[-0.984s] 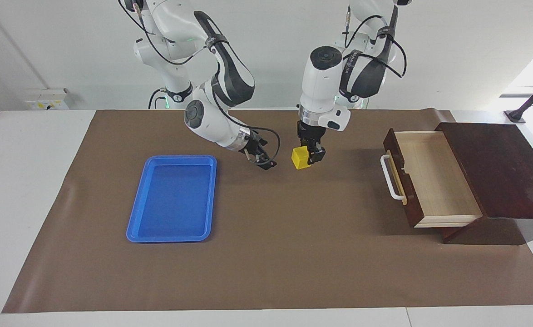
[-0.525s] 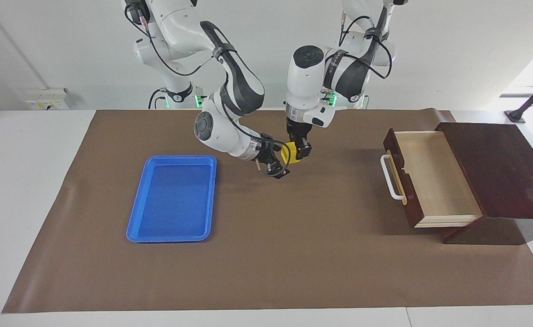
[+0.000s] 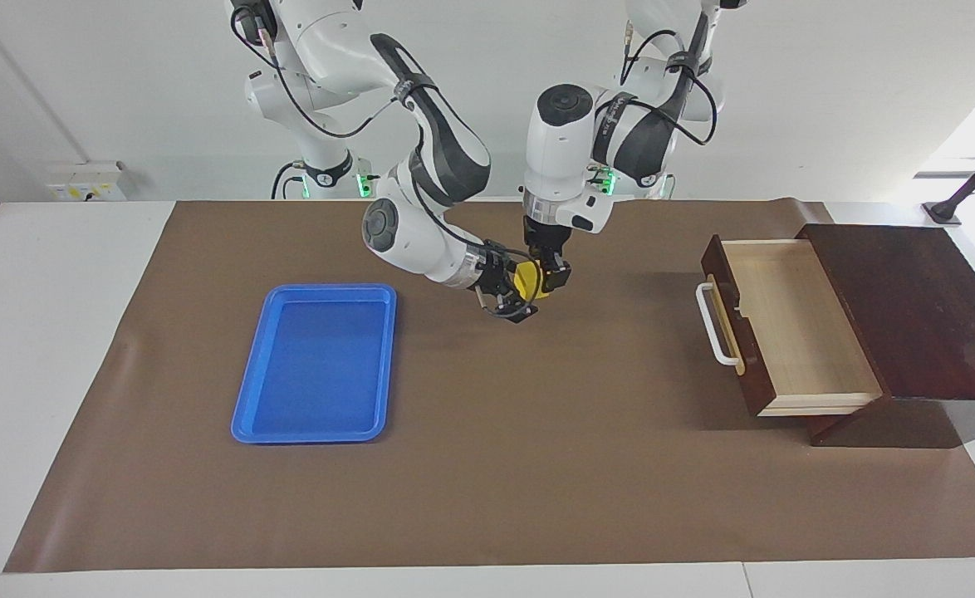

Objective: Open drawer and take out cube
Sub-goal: 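Lift the cube with the left gripper toward the approaching right gripper, then grasp the cube with the right gripper while the left gripper releases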

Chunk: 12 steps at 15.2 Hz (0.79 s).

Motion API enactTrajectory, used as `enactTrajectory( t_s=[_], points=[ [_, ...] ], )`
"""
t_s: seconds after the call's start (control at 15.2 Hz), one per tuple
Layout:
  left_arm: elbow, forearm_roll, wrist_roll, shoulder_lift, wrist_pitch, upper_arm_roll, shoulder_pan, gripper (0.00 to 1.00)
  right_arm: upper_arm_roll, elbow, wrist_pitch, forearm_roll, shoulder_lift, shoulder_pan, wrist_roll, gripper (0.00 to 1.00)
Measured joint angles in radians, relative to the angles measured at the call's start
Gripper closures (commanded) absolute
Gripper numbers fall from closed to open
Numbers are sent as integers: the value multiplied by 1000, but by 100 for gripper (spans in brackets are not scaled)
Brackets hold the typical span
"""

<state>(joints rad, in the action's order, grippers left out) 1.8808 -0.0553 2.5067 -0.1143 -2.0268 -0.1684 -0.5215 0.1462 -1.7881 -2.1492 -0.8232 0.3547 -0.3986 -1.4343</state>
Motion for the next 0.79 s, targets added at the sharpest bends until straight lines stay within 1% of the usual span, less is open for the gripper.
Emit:
enactTrajectory(
  t_s=[0.52,0.59,0.66,0.72,0.79],
  points=[
    [4,0,3,0,-2,0,0,100,-6,0,0,0,0,-5,-1,0],
    [5,0,4,0,-2,0,0,100,-6,0,0,0,0,-5,-1,6],
    [5,0,4,0,-2,1,0,100,-6,0,0,0,0,-6,-1,23],
    [5,0,4,0,-3,1,0,100,-6,0,0,0,1,-6,-1,72],
    [5,0,4,0,-3,1,0,100,-6,0,0,0,1,-6,-1,100]
  ],
)
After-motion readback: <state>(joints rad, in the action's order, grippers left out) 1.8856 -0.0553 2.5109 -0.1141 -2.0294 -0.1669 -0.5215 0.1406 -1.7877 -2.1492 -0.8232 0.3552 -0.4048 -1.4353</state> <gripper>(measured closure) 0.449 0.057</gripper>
